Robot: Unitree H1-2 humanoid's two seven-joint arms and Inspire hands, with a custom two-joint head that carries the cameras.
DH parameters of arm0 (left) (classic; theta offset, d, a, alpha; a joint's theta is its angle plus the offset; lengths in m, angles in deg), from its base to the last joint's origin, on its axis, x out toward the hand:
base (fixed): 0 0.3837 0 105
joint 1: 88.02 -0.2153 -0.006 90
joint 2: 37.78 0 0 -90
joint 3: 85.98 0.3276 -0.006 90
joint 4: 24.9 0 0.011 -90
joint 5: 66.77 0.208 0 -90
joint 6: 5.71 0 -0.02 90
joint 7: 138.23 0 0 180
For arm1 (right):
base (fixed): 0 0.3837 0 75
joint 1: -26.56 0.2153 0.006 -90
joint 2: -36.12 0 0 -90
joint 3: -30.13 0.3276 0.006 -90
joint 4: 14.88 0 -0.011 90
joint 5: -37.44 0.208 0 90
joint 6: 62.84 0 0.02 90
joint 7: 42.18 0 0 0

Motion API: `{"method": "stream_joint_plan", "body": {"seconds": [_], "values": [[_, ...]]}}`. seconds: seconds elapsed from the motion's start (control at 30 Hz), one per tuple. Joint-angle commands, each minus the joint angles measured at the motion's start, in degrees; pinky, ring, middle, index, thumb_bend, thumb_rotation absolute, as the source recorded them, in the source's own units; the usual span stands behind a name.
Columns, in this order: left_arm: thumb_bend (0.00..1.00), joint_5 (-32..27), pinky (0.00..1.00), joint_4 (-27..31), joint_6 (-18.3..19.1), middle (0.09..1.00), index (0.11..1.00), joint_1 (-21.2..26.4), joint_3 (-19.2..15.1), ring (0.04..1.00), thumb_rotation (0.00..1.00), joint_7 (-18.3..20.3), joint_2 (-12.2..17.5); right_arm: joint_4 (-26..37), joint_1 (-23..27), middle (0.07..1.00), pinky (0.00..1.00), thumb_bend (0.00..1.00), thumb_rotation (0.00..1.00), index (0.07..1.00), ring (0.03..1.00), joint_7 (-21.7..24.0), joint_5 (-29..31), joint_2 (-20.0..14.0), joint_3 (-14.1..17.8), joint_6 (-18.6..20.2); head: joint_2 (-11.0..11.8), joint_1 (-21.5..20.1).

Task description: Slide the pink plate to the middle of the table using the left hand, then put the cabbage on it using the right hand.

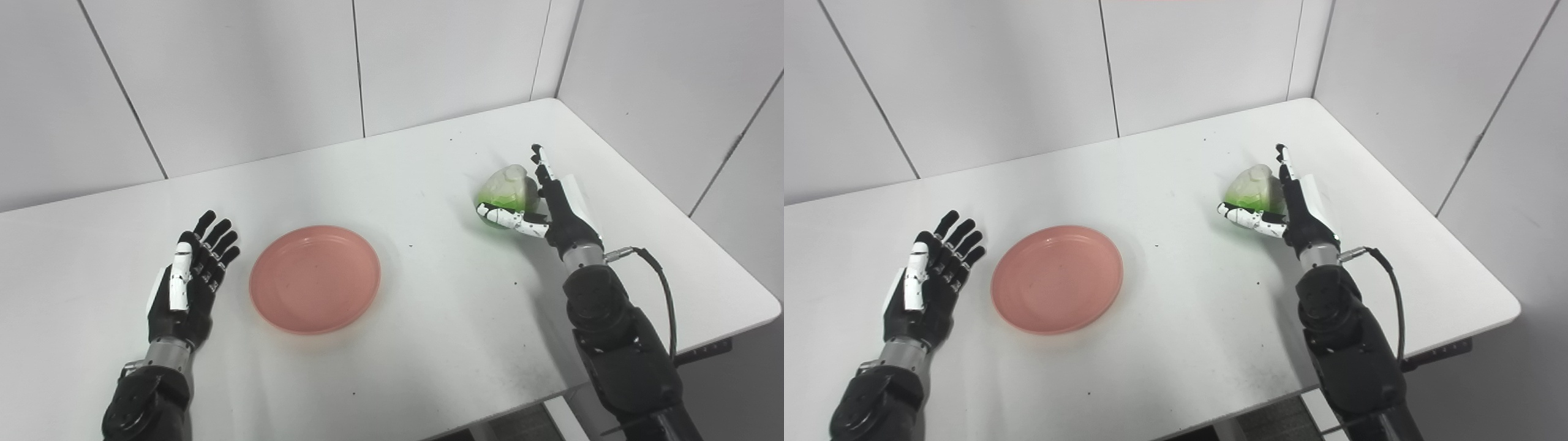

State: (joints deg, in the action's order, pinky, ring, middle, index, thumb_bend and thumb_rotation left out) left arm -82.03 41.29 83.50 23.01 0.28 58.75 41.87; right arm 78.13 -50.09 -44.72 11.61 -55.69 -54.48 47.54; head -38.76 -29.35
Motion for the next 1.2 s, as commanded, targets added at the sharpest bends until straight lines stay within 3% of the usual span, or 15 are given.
{"method": "stream_joint_plan", "body": {"seconds": [0.0, 0.6, 0.83, 1.17], "values": [[0.50, -0.25, 0.91, -2.54, 0.58, 0.915, 0.909, -2.80, -0.21, 0.909, 1.00, 0.79, 1.08, 0.48, 2.86, 0.950, 0.82, 1.00, 0.55, 0.998, 0.924, -0.22, -0.71, -1.41, -0.39, 0.59, 0.02, 0.04], [0.50, -0.96, 0.92, -1.56, 1.57, 0.919, 0.911, -3.18, -0.15, 0.917, 1.00, 1.44, 1.70, -3.97, 5.83, 0.956, 0.77, 1.00, 0.56, 0.998, 0.909, 0.37, -0.49, -2.77, -2.61, 1.23, -0.80, -0.14], [0.50, -1.19, 0.92, -0.49, 2.33, 0.916, 0.906, -3.56, -0.03, 0.917, 1.00, 1.67, 1.88, -5.57, 8.02, 0.954, 0.72, 1.00, 0.56, 1.000, 0.885, 1.37, -1.78, -3.32, -4.58, 4.16, -1.26, -0.04], [0.49, -1.47, 0.92, 0.49, 3.51, 0.915, 0.906, -3.79, -0.20, 0.916, 1.00, 1.73, 1.82, -9.60, 10.98, 0.961, 0.75, 1.00, 0.53, 1.000, 0.899, 1.75, -2.39, -3.84, -6.24, 4.94, -1.33, -0.12]]}}
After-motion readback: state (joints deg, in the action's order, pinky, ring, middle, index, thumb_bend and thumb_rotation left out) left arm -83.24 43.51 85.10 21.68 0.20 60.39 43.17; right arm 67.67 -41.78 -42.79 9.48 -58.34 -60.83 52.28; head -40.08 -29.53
